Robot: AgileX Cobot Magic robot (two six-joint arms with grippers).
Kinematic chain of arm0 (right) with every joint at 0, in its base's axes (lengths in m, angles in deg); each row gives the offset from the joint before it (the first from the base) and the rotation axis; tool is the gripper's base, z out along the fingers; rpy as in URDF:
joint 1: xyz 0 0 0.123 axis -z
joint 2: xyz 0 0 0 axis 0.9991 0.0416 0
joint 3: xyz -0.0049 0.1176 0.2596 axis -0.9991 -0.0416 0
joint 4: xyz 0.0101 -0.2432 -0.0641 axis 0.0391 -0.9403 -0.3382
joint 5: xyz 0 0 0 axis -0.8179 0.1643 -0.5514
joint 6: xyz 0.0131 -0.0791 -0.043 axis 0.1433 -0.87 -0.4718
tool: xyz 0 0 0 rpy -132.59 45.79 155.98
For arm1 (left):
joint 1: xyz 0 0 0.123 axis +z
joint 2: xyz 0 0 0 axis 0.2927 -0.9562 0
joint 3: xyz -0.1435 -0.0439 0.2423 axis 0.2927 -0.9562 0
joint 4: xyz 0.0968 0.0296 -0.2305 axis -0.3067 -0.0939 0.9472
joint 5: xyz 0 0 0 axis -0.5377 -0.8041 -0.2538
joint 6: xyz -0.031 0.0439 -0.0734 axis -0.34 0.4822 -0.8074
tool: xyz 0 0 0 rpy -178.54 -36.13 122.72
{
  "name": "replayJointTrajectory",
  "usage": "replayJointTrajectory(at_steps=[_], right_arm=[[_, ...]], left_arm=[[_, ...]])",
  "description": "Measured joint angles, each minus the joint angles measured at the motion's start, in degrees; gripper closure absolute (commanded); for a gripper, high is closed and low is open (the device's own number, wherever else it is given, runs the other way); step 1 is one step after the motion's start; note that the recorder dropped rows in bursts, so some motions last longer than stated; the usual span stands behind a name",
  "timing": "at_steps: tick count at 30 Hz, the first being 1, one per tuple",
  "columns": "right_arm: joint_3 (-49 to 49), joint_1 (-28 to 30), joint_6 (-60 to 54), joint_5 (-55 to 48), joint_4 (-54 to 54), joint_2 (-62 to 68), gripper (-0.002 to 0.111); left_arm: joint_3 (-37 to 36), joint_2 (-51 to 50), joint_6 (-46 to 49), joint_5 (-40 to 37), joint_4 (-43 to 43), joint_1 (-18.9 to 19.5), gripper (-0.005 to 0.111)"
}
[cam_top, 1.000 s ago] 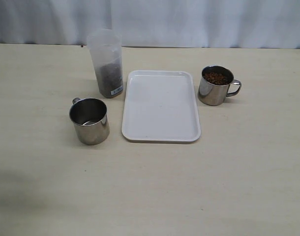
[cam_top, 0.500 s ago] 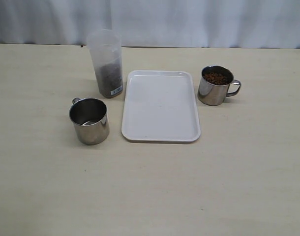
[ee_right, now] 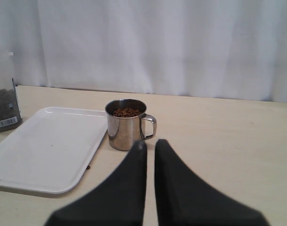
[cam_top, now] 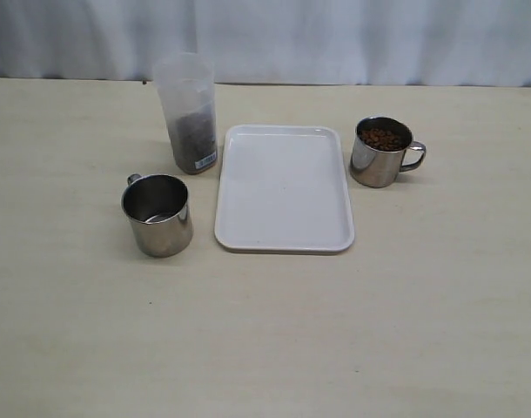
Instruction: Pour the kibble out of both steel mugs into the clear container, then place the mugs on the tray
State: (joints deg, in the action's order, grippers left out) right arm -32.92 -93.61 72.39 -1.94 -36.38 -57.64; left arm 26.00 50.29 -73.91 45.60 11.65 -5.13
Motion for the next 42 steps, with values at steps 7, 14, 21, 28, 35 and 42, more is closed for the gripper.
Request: replayJointTrajectory(at_steps=[7,14,21,28,35,42], right_arm=[[0.00,0.00,0.00,0.00,0.00,0.00,0.103],[0.00,0.00,0.00,0.00,0.00,0.00,0.103],[0.00,0.00,0.00,0.00,0.00,0.00,0.103],[0.00,0.00,0.00,0.00,0.00,0.00,0.103],[0.00,0.00,0.00,0.00,0.00,0.00,0.103],[0.00,0.00,0.00,0.00,0.00,0.00,0.103]], left_arm=[[0.00,0.00,0.00,0.41,0.29,-0.36,0.107],[0.00,0.00,3.28,-0.49,10.14,-2.30,0.107],[0.00,0.00,37.38,-7.75,46.85,-5.46,0.107],[0.00,0.00,42.79,-9.54,50.37,-5.82,0.107],[0.00,0.00,42.89,-10.80,49.59,-5.82,0.107],[0.00,0.00,43.02,-10.80,48.87,-5.82,0.107]])
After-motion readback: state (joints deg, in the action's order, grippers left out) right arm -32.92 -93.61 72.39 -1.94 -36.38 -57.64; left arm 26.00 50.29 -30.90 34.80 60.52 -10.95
